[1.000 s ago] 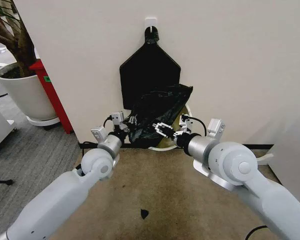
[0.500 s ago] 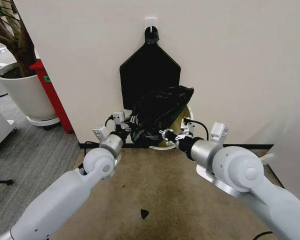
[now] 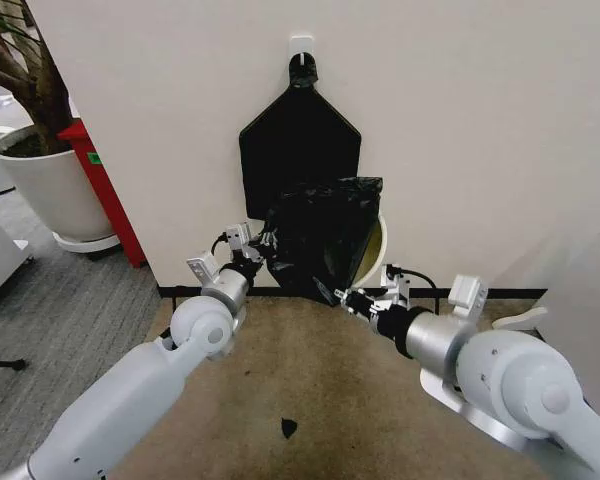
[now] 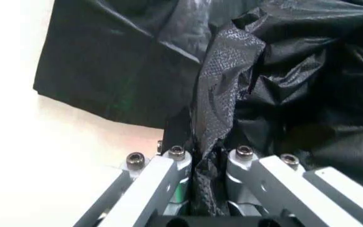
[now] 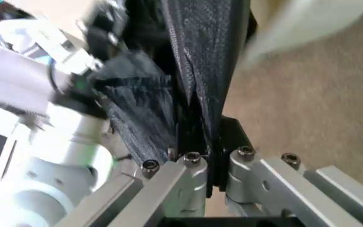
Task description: Place the garbage bag over the trash bin.
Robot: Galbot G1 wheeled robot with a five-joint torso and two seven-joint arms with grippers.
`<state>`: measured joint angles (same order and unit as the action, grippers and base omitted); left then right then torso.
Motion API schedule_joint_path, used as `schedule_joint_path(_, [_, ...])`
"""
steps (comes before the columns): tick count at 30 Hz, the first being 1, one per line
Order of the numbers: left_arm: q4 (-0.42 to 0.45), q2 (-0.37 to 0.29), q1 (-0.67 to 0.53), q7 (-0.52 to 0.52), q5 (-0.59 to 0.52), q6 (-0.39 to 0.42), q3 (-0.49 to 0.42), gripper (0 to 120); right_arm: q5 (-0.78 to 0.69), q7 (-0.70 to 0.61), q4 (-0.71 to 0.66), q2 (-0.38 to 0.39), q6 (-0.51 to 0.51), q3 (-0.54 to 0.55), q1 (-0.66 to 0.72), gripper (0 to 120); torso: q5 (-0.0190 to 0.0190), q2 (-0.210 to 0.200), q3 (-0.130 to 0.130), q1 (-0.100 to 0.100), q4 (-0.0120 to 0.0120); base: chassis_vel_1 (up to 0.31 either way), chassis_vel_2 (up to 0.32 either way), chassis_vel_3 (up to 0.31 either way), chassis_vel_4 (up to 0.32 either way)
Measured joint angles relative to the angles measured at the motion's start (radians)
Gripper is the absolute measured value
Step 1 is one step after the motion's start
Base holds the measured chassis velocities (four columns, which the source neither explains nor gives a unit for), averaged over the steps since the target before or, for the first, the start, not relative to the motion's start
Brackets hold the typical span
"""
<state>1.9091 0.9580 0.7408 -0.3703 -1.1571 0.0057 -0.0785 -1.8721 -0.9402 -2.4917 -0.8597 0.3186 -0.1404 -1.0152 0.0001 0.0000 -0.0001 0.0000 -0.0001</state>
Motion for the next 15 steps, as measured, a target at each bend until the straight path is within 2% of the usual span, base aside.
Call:
schedule_joint_path(4, [0.002,0.0,0.0,-0.001,-0.005,0.001,0.002,4,0.052,0.014,-0.005,-0.008,0.02,0.021,-0.041,0,-0.0002,0.0,0.0,0.0,0.0,0.0,0.0,0.0,0.0])
schedule_joint_path(8, [0.011,-0.001,0.002,-0.001,-0.012,0.004,0.003,4,0.222,0.063,0.027,-0.025,0.032,0.058,-0.08,0,0.0,0.0,0.0,0.0,0.0,0.0,0.0,0.0,0.0])
schedule_joint_path(11, [0.014,-0.003,0.005,-0.001,-0.016,0.006,0.004,4,0.264,0.067,0.045,-0.034,0.038,0.059,-0.083,0,-0.0001,0.0,0.0,0.0,0.0,0.0,0.0,0.0,0.0])
schedule_joint_path(15, [0.021,-0.006,0.011,-0.001,-0.032,0.01,0.01,4,0.397,0.108,0.088,-0.031,0.046,0.063,-0.105,0,-0.0001,0.0,0.0,0.0,0.0002,0.0,0.0,0.0,0.0])
